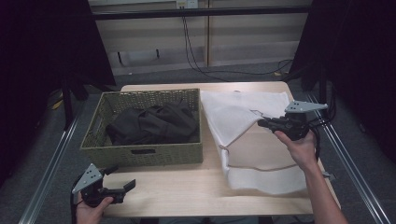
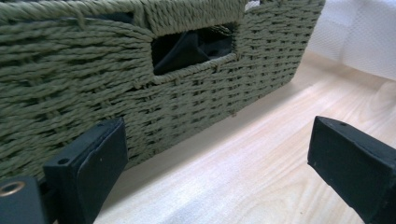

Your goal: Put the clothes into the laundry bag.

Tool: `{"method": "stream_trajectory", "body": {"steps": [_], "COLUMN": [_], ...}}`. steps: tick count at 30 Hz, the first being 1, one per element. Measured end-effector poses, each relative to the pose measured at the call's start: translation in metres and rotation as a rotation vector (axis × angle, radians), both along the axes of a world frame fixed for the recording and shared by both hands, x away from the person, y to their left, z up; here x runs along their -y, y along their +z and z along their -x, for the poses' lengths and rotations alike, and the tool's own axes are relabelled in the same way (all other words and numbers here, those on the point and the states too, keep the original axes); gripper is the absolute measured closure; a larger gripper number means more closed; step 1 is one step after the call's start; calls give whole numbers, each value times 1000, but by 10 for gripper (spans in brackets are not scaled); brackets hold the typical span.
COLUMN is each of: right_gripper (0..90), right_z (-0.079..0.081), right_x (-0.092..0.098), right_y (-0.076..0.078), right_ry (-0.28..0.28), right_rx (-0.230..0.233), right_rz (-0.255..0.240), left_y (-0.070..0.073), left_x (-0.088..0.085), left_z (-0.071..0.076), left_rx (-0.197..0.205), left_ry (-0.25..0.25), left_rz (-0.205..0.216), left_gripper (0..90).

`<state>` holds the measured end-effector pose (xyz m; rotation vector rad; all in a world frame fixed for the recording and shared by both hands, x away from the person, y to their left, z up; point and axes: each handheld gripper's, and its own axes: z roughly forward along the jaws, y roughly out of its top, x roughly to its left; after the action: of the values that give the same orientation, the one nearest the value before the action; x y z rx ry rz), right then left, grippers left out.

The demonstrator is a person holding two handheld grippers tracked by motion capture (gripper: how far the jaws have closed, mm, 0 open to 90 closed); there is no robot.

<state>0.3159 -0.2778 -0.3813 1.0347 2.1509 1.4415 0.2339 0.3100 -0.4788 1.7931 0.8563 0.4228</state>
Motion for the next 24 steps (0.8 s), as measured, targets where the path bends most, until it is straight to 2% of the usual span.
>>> {"method": "stream_trajectory", "body": {"steps": [6,7,8,11,14,15,16,17,18,19,20,21,23,24], "right_gripper": [870,871,870,870,870,870,870,870,870,870,870,870,869,869], "right_z": [-5,-6,-7,-7,-6,-5,-5,-5,-5,-5,-4,-5,-5,-6], "right_x": [1,1,2,3,4,4,4,5,5,5,5,4,2,2], "right_y": [6,7,8,12,13,14,14,14,14,14,13,13,12,11], "right_ry": [0,-2,0,-4,-8,-11,-11,-10,-10,-12,-14,-10,-6,-7], "right_rx": [12,14,20,37,49,49,50,51,52,51,50,51,47,46], "right_rz": [-8,-10,-20,-34,-44,-42,-40,-42,-44,-45,-44,-42,-37,-35], "left_y": [0,0,1,1,3,8,12,16,19,26,31,40,54,61], "left_x": [-1,-2,-3,-4,-8,-9,-11,-11,-11,-12,-13,-14,-14,-12], "left_z": [0,0,0,0,1,1,0,-1,-1,-4,-5,-10,-19,-24], "left_rx": [15,18,17,24,22,24,33,31,34,53,66,84,88,95], "left_ry": [24,24,14,33,15,27,33,20,14,-6,-2,-4,-1,-19], "left_rz": [-2,8,8,9,16,33,24,44,45,29,19,25,18,8], "left_gripper": [55,64,71,77,142,148,148,149,165,177,181,184,185,179]}}
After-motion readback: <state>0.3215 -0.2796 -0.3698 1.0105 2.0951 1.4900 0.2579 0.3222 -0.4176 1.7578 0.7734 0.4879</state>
